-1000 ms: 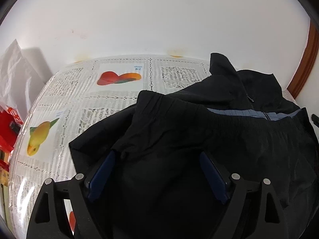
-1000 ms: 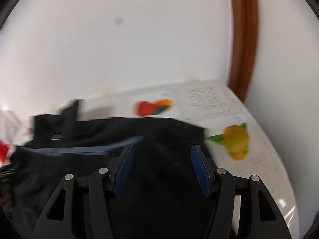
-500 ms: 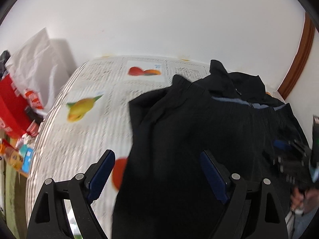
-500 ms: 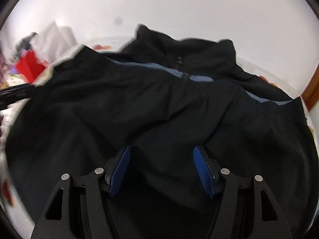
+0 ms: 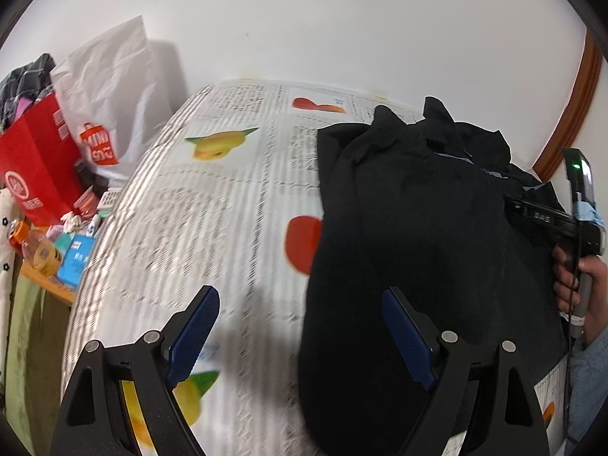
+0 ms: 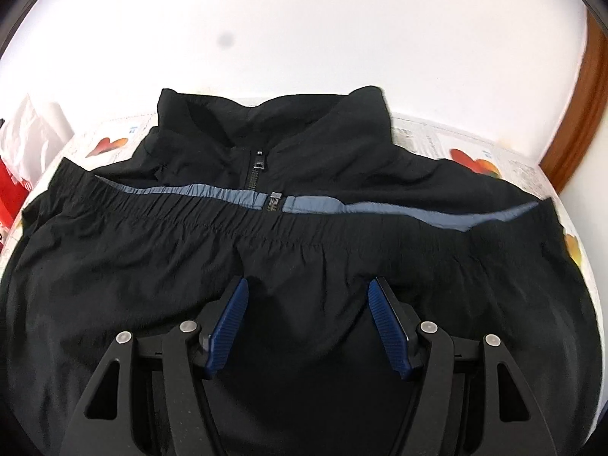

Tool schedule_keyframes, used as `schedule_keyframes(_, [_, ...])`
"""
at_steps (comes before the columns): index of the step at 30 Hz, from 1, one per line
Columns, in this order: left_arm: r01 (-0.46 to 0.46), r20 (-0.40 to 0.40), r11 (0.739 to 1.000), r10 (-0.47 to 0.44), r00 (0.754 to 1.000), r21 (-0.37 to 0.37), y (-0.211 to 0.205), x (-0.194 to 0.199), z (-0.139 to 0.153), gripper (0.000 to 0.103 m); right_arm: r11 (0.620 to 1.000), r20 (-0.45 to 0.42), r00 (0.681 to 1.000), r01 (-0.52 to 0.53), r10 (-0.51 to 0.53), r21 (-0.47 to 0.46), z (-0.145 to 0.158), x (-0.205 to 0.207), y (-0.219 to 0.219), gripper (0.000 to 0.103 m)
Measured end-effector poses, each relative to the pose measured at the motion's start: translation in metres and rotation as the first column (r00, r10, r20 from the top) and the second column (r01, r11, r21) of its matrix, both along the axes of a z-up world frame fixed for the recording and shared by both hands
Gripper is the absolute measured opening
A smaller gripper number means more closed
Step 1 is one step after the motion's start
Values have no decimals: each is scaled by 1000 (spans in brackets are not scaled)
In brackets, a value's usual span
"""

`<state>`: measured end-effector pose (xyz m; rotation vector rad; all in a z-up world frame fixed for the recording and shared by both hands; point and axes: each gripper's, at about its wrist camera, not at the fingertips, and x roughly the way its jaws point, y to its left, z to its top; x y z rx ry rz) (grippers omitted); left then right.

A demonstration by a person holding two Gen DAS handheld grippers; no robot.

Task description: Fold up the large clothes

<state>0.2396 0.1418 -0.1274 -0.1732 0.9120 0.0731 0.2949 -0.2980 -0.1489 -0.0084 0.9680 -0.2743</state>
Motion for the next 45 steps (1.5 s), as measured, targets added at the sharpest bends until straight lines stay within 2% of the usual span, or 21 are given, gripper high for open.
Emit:
schedule_keyframes(3, [-17, 5, 1000, 17, 1000, -5, 7, -12, 2, 86, 999, -21, 1000, -22, 21, -33, 3, -26, 14, 64])
schedule_keyframes(6, [-33, 6, 999, 33, 999, -25, 11, -24, 3, 86, 999, -34, 999, -37, 36, -19, -1, -56, 25, 64])
schedule_keyframes(10, [-40, 12, 999, 40, 999, -37, 11, -45, 8, 86, 996, -37, 999, -41, 38, -81, -6, -107, 44, 64])
schedule_keyframes(14, [-51, 21, 997, 53, 998, -51, 10, -67, 12, 86, 998, -32, 998, -48, 47, -40, -6, -145, 57, 64])
schedule_keyframes(19, [-69, 13, 997, 69, 998, -29, 9, -89, 11, 86, 997, -35, 996, -81, 80, -10, 3, -186, 72, 64])
schedule_keyframes(22, [-84, -8, 996, 83, 996, -11, 13, -103, 6, 86, 990, -50, 991, -127, 125, -55, 9, -201, 90, 64])
schedule_keyframes(25, [-99, -28, 995, 98, 995, -6, 19, -114, 1, 86, 970, -56, 977, -211, 206, -121, 8, -204, 118, 64])
schedule_keyframes(28, [-111, -52, 994, 112, 992, 13, 24, -124, -5, 86, 944, -61, 953, -302, 296, -130, 3, -198, 151, 64])
schedule_keyframes(35, [-108, -83, 993, 111, 990, 37, 31, -143, -15, 86, 821, -103, 846, -533, 524, -206, -23, -169, 233, 64])
schedule_keyframes(39, [-120, -89, 992, 122, 988, 36, 36, -147, -17, 86, 778, -98, 802, -596, 590, -199, -29, -148, 262, 64])
schedule_keyframes(42, [-121, -86, 993, 122, 989, 15, 38, -148, -19, 86, 754, -94, 783, -618, 615, -221, -35, -133, 283, 64])
schedule_keyframes(45, [-109, -88, 994, 109, 990, 3, 37, -146, -19, 86, 765, -79, 793, -604, 604, -224, -37, -118, 292, 65])
